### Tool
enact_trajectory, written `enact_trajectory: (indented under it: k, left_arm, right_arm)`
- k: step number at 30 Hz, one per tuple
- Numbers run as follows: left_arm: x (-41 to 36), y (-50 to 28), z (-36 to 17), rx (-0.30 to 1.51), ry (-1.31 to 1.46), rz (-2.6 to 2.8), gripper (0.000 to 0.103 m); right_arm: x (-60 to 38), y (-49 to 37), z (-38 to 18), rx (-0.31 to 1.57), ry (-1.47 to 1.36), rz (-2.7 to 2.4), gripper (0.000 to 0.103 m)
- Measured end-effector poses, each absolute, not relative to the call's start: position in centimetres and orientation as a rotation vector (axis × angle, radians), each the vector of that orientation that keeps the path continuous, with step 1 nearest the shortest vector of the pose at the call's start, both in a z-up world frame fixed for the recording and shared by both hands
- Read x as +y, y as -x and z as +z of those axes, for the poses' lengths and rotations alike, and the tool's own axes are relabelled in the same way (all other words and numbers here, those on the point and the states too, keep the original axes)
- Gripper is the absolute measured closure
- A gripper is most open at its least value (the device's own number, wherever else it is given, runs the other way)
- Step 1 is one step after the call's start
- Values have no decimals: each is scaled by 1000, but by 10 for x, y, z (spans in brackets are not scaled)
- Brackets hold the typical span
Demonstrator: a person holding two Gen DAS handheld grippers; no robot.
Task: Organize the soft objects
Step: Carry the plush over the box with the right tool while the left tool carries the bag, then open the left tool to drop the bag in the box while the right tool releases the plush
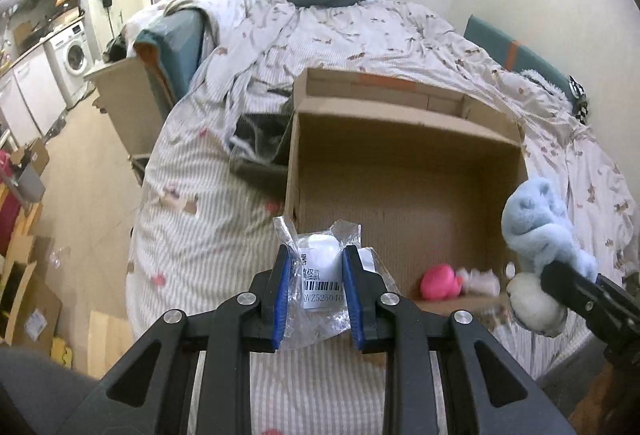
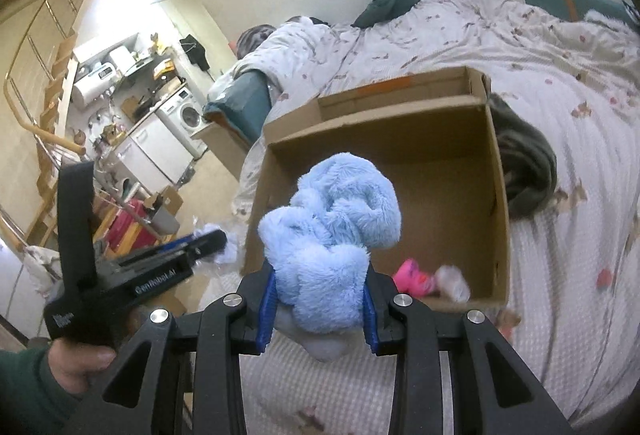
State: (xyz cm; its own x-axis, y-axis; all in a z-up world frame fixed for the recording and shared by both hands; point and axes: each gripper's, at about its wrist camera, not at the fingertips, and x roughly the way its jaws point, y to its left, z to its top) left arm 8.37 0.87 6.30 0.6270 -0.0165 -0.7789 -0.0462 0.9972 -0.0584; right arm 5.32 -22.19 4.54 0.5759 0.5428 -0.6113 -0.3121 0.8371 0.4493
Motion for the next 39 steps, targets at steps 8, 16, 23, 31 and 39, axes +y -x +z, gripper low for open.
enact_trajectory:
  k: [8, 16, 23, 31, 39]
  left_arm:
    - [1, -135, 48, 897, 3, 34, 81]
    - [2, -140, 8, 912, 16, 50, 81]
    - [3, -139, 9, 888, 34, 30, 81]
    - [-5, -140, 4, 895, 42, -17, 81]
    - [-17, -139, -1, 905, -15, -20, 81]
  right_arm:
    - [-220, -100, 37, 834, -234, 445, 66]
    - [-234, -121, -8, 944, -307, 347, 66]
    - [-228, -125, -12, 949, -275, 347, 66]
    - [-225, -123, -14, 955, -258, 342, 66]
    - [-219, -123, -15, 961, -234, 348, 65]
